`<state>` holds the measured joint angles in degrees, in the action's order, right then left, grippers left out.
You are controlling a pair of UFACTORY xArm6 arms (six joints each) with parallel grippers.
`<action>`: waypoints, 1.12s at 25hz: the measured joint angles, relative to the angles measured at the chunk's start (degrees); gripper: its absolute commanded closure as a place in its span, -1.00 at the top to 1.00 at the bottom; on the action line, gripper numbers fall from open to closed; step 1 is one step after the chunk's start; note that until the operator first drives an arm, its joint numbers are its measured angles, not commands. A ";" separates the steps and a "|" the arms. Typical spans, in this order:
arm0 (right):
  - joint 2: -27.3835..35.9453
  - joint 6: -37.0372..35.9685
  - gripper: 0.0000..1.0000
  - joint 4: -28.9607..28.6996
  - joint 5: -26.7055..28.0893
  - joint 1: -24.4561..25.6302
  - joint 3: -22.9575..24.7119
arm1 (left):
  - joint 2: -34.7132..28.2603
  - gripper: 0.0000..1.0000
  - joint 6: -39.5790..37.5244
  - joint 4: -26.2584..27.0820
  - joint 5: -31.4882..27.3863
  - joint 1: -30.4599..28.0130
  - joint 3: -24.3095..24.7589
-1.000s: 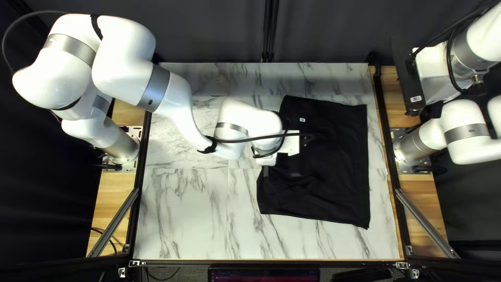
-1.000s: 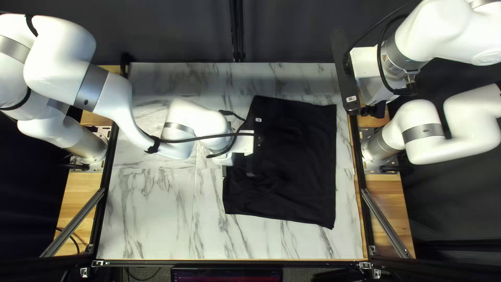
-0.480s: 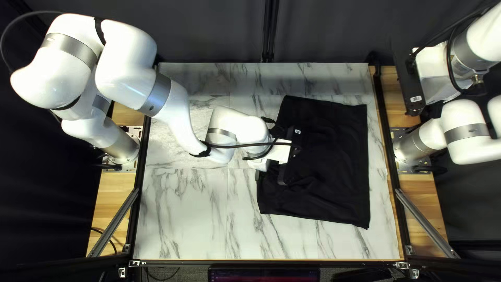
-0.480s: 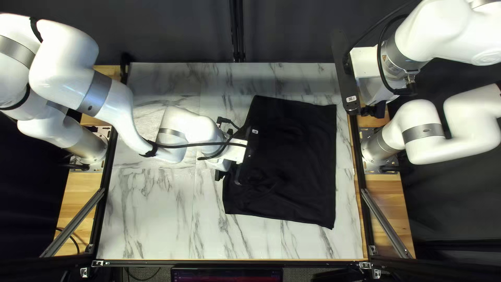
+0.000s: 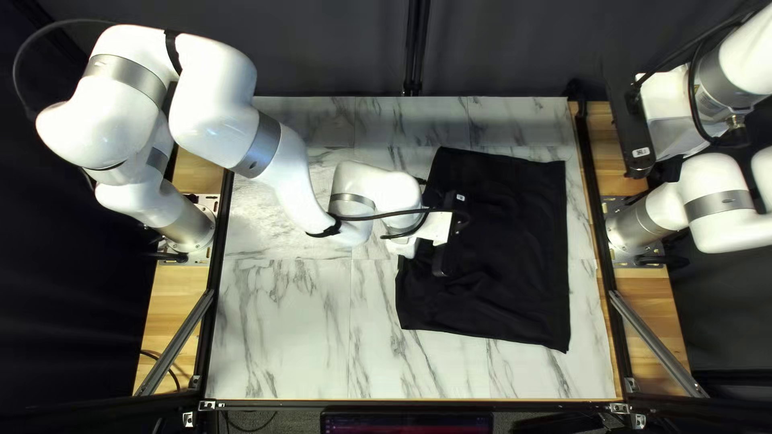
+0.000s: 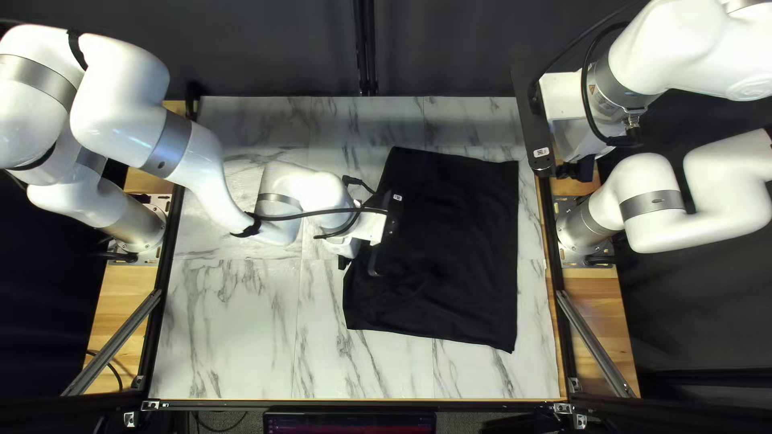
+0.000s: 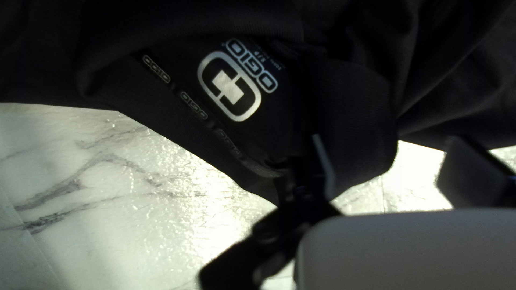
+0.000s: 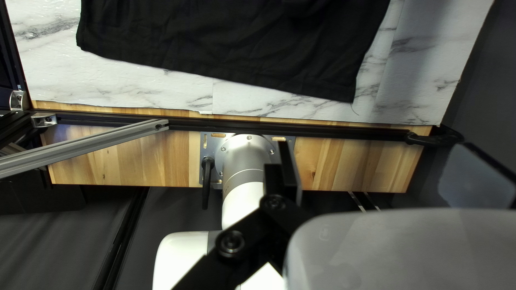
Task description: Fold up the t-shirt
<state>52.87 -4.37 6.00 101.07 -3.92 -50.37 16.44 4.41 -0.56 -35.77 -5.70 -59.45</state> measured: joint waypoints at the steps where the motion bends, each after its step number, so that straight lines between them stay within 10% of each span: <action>1: 0.00 0.00 1.00 0.00 0.00 0.00 0.00 | -0.05 -1.00 0.13 0.18 -0.19 0.06 0.00; 13: 0.00 0.00 1.00 0.00 0.00 0.00 0.00 | 0.52 -0.97 -1.12 -3.52 -10.49 -1.30 -11.71; 14: 0.00 0.00 1.00 0.00 0.00 0.00 0.00 | 0.71 0.24 -0.95 -3.85 -11.01 -1.36 -12.15; 15: 0.00 0.00 1.00 0.00 0.00 0.00 0.00 | 0.74 0.76 -0.76 -4.01 -11.16 -1.34 -12.07; 17: 0.00 0.00 1.00 0.00 0.00 0.00 0.00 | 0.53 1.00 -0.49 -3.97 -10.81 -1.19 -11.05; 28: 0.00 0.00 1.00 0.00 0.00 0.00 0.00 | 0.05 0.99 -0.82 -0.13 -5.95 -1.18 -4.12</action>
<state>52.87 -4.37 6.00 101.07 -3.92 -50.37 16.49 3.59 -0.69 -41.73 -6.88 -63.57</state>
